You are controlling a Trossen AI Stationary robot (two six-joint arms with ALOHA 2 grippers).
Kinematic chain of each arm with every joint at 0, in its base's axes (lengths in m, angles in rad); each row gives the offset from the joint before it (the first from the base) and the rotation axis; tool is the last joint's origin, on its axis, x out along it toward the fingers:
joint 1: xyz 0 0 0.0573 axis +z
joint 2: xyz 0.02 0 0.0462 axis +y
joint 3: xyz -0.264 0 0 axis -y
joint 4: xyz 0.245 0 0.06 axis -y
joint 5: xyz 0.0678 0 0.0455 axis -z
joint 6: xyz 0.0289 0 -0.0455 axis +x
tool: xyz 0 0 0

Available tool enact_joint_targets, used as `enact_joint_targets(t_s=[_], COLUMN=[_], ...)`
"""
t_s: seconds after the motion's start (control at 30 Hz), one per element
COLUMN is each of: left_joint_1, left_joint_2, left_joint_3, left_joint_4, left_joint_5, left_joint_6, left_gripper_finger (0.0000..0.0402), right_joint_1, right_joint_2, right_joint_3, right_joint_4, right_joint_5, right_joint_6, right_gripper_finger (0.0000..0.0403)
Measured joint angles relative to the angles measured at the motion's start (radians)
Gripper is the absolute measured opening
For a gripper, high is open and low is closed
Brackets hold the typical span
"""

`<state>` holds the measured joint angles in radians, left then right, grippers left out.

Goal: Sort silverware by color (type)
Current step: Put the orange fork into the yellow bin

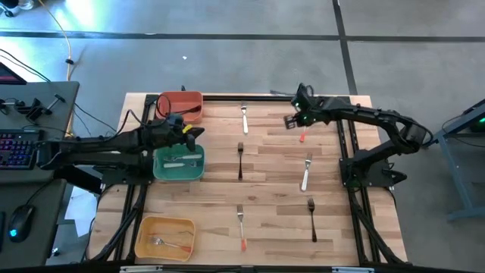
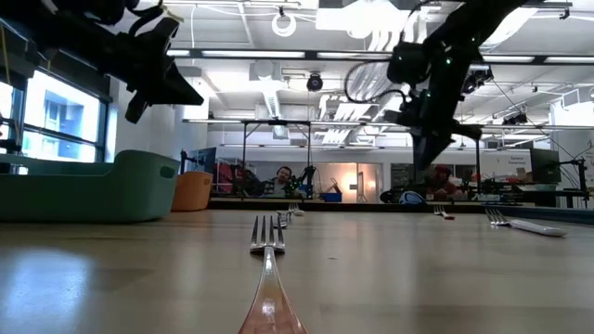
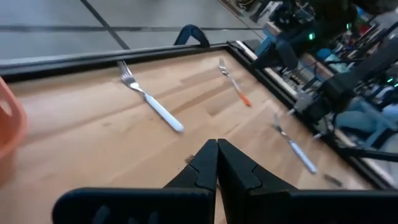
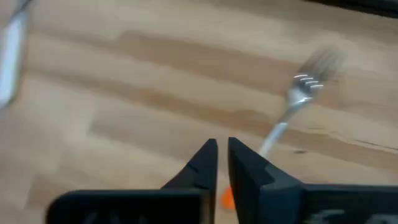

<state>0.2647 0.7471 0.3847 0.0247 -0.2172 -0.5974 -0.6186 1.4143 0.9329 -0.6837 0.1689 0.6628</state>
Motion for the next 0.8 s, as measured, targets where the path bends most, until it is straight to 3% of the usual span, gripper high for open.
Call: enact_joint_targets(t_s=[0.33,0.5,0.8], left_joint_1=[0.102,0.177,0.264], left_joint_2=[0.0,0.0,0.0], left_joint_3=[0.0,0.0,0.0], left_joint_4=[-0.008,-0.008,0.001], left_joint_5=[0.07,0.085,0.108], left_joint_6=[0.148,0.172,0.15], left_gripper_finger=[0.0,0.0,0.0], right_joint_1=[-0.257,-0.292,-0.291], right_joint_2=[0.0,0.044,0.262], right_joint_3=[0.0,0.0,-0.001], right_joint_4=[-0.013,-0.015,0.076], right_joint_5=[-0.006,-0.016,-0.106], right_joint_6=[-0.01,-0.013,-0.035], right_gripper_finger=[0.0141,0.0148,0.0148])
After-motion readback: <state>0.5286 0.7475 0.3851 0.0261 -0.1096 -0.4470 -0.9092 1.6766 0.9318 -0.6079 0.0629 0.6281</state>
